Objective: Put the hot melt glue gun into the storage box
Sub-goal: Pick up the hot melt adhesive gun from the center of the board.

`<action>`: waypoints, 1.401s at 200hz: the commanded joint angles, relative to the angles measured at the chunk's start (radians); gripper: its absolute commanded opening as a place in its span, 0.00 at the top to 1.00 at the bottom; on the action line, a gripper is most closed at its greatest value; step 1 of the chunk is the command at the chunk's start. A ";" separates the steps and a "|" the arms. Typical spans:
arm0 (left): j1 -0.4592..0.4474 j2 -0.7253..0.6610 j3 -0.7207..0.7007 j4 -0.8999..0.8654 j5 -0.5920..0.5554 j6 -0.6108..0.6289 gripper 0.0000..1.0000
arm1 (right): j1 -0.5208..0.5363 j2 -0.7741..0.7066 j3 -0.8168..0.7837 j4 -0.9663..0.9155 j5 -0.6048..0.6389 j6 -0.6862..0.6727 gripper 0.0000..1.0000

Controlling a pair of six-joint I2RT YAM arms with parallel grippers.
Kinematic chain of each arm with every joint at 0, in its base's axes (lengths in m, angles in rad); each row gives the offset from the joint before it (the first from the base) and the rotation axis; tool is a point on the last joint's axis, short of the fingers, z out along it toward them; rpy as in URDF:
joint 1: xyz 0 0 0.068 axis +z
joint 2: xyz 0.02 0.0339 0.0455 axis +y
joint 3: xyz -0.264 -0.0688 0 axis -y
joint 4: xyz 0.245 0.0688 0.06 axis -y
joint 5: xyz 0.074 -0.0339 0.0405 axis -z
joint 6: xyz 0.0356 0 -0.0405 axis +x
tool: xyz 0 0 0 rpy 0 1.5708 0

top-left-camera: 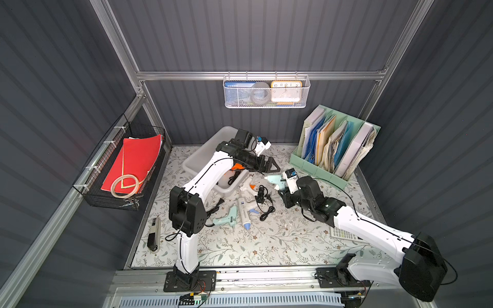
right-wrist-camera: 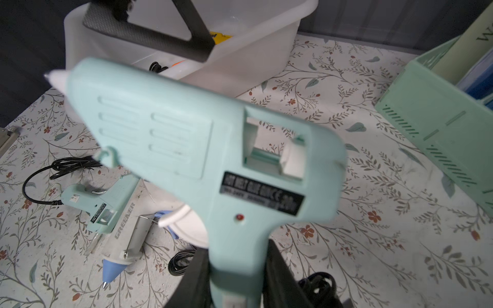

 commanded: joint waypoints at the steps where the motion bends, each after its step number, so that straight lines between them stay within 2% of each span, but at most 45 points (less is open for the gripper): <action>1: -0.016 0.011 0.009 -0.089 0.051 0.088 0.01 | 0.009 0.001 0.032 0.031 0.005 -0.044 1.00; 33: -0.024 0.003 -0.016 -0.129 0.083 0.130 0.09 | 0.019 -0.004 0.034 0.031 0.029 -0.063 1.00; 78: -0.025 -0.025 -0.060 -0.151 0.101 0.158 0.15 | 0.022 -0.002 0.034 0.037 0.048 -0.064 1.00; 119: -0.026 -0.016 -0.083 -0.153 0.108 0.162 0.32 | 0.028 0.000 0.037 0.048 0.040 -0.070 1.00; 188: -0.026 0.009 -0.064 -0.131 0.144 0.142 0.54 | 0.037 0.007 0.037 0.053 0.049 -0.077 1.00; 248: -0.025 -0.009 -0.079 -0.092 0.171 0.109 1.00 | 0.042 0.012 0.040 0.057 0.059 -0.078 1.00; 263: -0.024 -0.021 -0.084 -0.075 0.159 0.096 1.00 | 0.042 0.007 0.039 0.056 0.067 -0.075 1.00; 272: -0.024 -0.029 -0.086 -0.066 0.147 0.084 1.00 | 0.042 0.002 0.037 0.058 0.072 -0.072 0.88; 280: -0.022 -0.037 -0.089 -0.057 0.134 0.072 1.00 | 0.042 -0.003 0.034 0.062 0.078 -0.070 0.84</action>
